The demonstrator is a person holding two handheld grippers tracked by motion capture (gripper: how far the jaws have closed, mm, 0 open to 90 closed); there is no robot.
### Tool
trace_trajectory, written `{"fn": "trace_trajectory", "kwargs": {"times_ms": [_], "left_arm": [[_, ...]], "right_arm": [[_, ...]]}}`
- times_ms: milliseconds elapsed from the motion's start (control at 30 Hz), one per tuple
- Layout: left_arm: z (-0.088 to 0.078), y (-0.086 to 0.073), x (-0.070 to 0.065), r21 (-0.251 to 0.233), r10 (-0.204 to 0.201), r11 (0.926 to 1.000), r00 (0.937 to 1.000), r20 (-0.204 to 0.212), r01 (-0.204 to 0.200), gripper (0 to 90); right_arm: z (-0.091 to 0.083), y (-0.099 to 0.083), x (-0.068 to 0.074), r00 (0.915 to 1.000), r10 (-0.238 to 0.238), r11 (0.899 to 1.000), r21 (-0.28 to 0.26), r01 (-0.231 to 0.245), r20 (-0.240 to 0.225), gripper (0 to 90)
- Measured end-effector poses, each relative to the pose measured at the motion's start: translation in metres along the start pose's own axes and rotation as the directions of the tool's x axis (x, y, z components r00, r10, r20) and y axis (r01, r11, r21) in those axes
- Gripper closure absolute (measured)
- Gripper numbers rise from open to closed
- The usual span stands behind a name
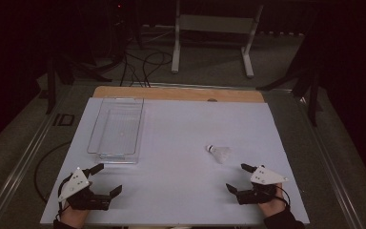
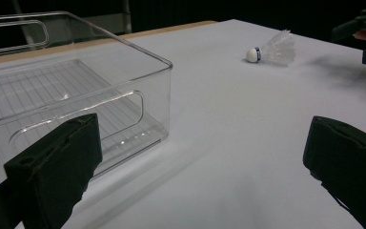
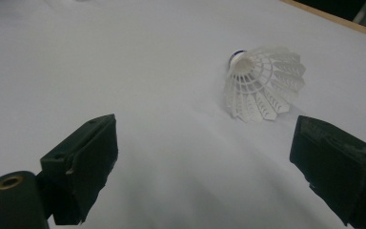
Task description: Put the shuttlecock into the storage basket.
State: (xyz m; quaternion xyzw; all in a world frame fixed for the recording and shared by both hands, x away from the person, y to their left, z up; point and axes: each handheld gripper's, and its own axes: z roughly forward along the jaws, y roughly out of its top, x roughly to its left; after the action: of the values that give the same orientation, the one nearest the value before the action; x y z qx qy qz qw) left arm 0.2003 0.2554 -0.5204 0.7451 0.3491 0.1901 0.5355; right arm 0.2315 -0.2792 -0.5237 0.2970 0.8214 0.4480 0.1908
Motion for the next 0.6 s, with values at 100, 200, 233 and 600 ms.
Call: {"fn": "trace_trajectory", "kwargs": {"times_ms": [100, 200, 233, 600], "left_arm": [[0.0000, 0.0005, -0.0001, -0.006, -0.004, 1.0000, 1.0000, 0.004, 0.004, 0.0], [0.0009, 0.0005, 0.0004, -0.007, -0.007, 0.9999, 0.9999, 0.011, 0.007, 0.0], [0.0015, 0.0003, 0.0006, -0.007, -0.009, 0.9999, 0.9998, 0.016, 0.009, 0.0], [-0.0008, -0.0009, 0.0006, -0.017, -0.014, 0.9998, 0.9995, 0.028, 0.014, 0.0]], "right_arm": [[-0.0001, -0.0010, 0.0002, 1.0000, -0.002, 1.000, 0.004, 0.002, -0.007, 9.0], [-0.0005, -0.0021, 0.0012, 0.9999, -0.007, 1.000, 0.009, 0.008, -0.012, 9.0], [-0.0008, -0.0020, 0.0015, 0.9999, -0.006, 1.000, 0.007, 0.007, -0.015, 9.0], [-0.0026, 0.0024, 0.0067, 0.9996, -0.025, 1.000, 0.016, 0.025, -0.015, 9.0]]}}
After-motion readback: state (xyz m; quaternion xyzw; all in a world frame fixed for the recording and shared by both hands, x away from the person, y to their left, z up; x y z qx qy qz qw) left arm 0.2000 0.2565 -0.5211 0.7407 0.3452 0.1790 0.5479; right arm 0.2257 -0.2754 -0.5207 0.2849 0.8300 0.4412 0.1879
